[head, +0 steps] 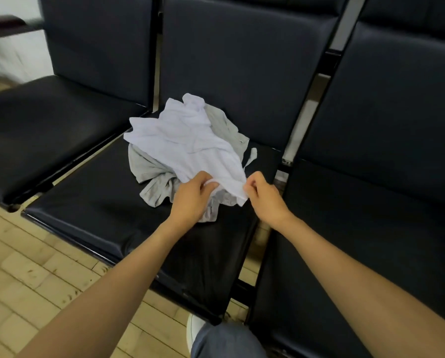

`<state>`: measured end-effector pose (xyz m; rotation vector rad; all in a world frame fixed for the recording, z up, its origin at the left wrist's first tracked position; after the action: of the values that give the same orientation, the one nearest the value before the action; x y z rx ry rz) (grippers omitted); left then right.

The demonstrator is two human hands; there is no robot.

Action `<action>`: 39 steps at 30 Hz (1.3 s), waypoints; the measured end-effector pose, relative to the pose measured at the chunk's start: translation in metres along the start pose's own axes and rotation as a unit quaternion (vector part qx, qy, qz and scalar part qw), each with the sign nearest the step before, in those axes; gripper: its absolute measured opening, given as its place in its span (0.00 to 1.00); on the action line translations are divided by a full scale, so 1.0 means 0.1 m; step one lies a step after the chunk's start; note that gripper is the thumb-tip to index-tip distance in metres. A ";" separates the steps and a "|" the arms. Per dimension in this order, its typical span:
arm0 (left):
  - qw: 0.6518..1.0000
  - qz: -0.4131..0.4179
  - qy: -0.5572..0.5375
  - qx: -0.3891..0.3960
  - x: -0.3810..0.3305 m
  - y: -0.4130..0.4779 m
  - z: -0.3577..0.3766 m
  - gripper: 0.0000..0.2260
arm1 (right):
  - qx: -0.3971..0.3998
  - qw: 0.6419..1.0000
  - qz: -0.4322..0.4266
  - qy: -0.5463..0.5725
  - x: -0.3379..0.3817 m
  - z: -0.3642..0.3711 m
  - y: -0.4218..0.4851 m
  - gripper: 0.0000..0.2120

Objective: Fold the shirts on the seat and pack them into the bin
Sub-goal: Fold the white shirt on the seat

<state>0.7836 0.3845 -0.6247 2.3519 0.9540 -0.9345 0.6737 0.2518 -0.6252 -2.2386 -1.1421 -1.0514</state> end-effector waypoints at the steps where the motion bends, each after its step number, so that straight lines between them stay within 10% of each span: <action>1: 0.999 -0.005 -0.035 -0.017 -0.12 -0.04 -0.06 0.07 | -0.001 0.999 -0.005 0.039 0.05 -0.09 -0.07 0.04; 6: 0.985 -0.021 -0.169 -0.016 -0.76 -0.28 -0.11 0.04 | 0.087 0.990 -0.029 0.110 0.25 -0.47 -0.42 0.21; 13: 0.986 0.077 -0.113 0.097 -1.55 -0.78 0.27 0.05 | 0.070 0.994 0.014 0.087 -0.02 -1.19 -1.12 0.09; 23: 0.943 0.107 0.247 0.194 -1.36 -1.26 1.29 0.21 | -0.104 0.982 0.149 0.059 -1.19 -2.36 -2.33 0.07; 30: 0.923 0.132 0.315 0.177 -1.35 -1.32 1.62 0.19 | -0.216 0.876 0.380 -0.205 -2.13 -2.61 -2.90 0.15; 39: 0.933 0.166 0.280 0.152 -1.38 -1.32 1.69 0.14 | -0.131 0.941 0.226 -0.217 -1.85 -2.03 -2.72 0.20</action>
<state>0.5413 0.3111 -0.6576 3.0065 0.5845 -0.2883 0.2930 0.1855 -0.6345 -2.8541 -0.5952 -0.5597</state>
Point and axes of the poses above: each hand's wrist, its own y-axis towards the middle knuckle, its own z-axis out of the palm, x = y × z, the point moved 7 cm from there along y, towards the middle knuckle, and after that the axes turned 7 degrees about y, right-handed, at the moved point
